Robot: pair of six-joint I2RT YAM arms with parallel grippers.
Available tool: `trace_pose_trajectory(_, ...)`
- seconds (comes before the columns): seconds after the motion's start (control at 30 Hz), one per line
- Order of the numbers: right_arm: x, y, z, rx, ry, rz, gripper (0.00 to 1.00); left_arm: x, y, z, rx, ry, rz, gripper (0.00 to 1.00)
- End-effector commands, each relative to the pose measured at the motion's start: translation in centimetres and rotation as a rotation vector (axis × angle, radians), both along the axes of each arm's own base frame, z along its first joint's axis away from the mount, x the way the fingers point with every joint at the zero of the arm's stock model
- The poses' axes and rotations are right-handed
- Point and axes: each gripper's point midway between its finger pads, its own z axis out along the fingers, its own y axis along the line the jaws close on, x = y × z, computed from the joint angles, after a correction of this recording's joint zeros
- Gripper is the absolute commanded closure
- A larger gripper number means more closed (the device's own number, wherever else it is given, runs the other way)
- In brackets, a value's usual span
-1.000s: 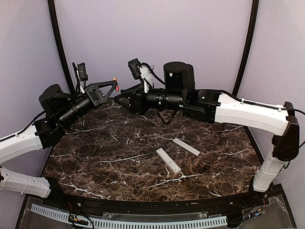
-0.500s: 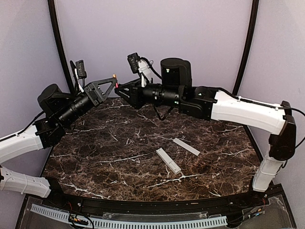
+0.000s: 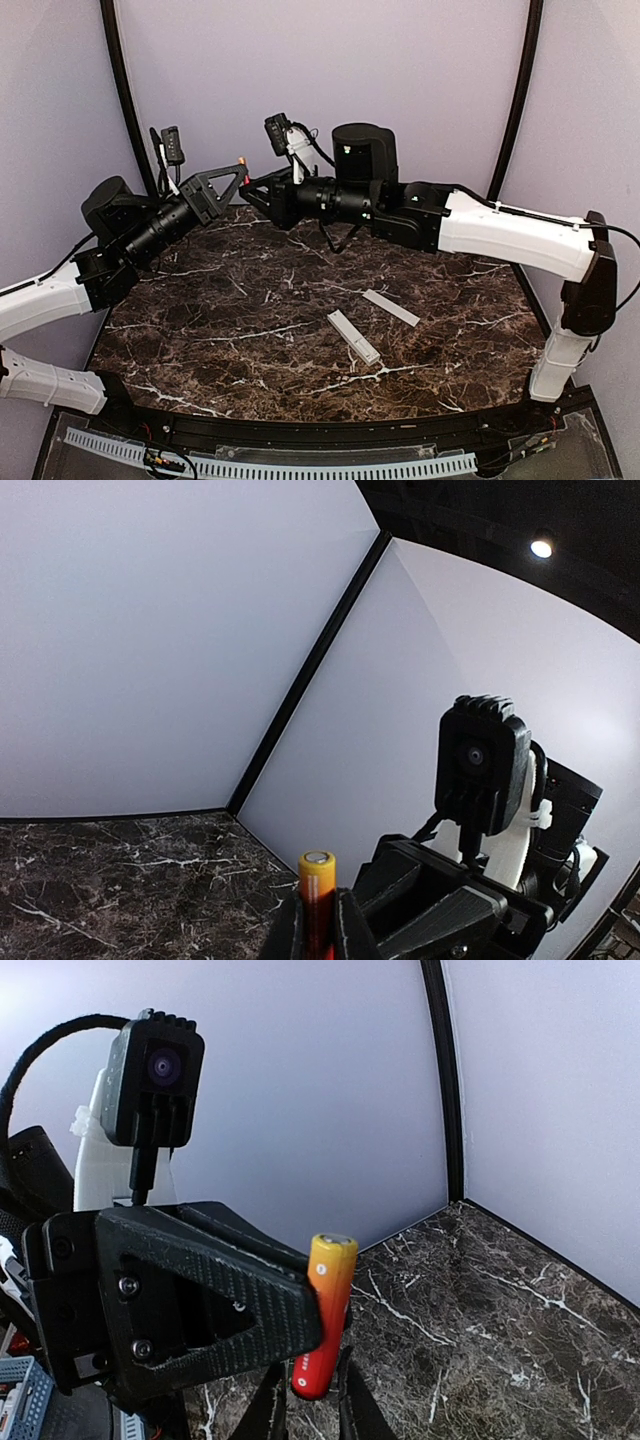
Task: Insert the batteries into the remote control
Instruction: Pass from the left arm to the right, then pass from the right arm to the left
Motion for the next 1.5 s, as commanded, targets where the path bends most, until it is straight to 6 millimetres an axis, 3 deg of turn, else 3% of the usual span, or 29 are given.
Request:
trace_pose_trajectory(0.0, 0.1, 0.1, 1.5, 0.035, -0.012, -0.008, 0.83, 0.0, -0.8, -0.7, 0.036, -0.012, -0.002, 1.0)
trace_pose_trajectory(0.13, 0.0, 0.1, 1.5, 0.035, -0.01, -0.007, 0.82, 0.0, -1.0, -1.1, 0.051, -0.015, 0.001, 1.0)
trace_pose_trajectory(0.4, 0.4, -0.5, 1.5, 0.038, -0.007, -0.037, 0.99, -0.1, -1.3, -1.8, 0.077, -0.016, 0.005, 1.0)
trace_pose_trajectory(0.7, 1.1, -1.7, 1.0, 0.029, -0.022, -0.073, 1.0, -0.1, -0.9, -2.7, 0.096, -0.006, 0.021, 1.0)
trace_pose_trajectory(0.73, 1.1, -1.8, 0.9, 0.025, -0.029, -0.073, 1.0, -0.1, -0.9, -2.7, 0.096, -0.005, 0.025, 0.94)
trace_pose_trajectory(0.77, 1.1, -1.8, 0.9, 0.02, -0.036, -0.072, 1.0, 0.0, -0.8, -2.8, 0.097, -0.003, 0.029, 0.77)
trace_pose_trajectory(0.8, 1.0, -1.8, 1.0, 0.018, -0.043, -0.07, 1.0, 0.0, -0.7, -2.8, 0.099, -0.002, 0.036, 0.69)
trace_pose_trajectory(0.83, 1.1, -1.9, 0.8, 0.012, -0.046, -0.07, 1.0, 0.0, -0.6, -2.8, 0.103, -0.006, 0.04, 0.55)
trace_pose_trajectory(0.9, 0.9, -1.9, 0.6, 0.001, -0.048, -0.065, 1.0, 0.0, -0.4, -2.6, 0.105, -0.015, 0.052, 0.41)
trace_pose_trajectory(1.03, 0.6, -2.4, 0.3, -0.019, -0.063, -0.049, 1.0, -0.3, 0.2, -1.8, 0.098, -0.034, 0.065, 0.34)
trace_pose_trajectory(1.17, -0.5, -4.1, -1.2, -0.164, -0.108, 0.009, 1.0, -1.3, 0.2, -1.6, 0.143, -0.036, 0.027, 0.33)
trace_pose_trajectory(1.23, -1.4, -5.6, -2.7, -0.273, -0.111, 0.058, 1.0, -2.6, 0.0, -1.4, 0.211, -0.102, -0.02, 0.32)
trace_pose_trajectory(1.3, -2.7, -7.7, -4.0, -0.355, -0.078, 0.119, 1.0, -6.3, -0.5, -1.1, 0.336, -0.289, -0.151, 0.31)
trace_pose_trajectory(1.37, -3.9, -9.4, -5.4, -0.42, -0.032, 0.174, 1.0, -8.2, -0.2, -1.8, 0.458, -0.44, -0.196, 0.29)
trace_pose_trajectory(1.47, -5.7, -11.2, -7.2, -0.517, 0.021, 0.237, 1.0, -9.6, 0.1, -3.0, 0.649, -0.618, -0.23, 0.31)
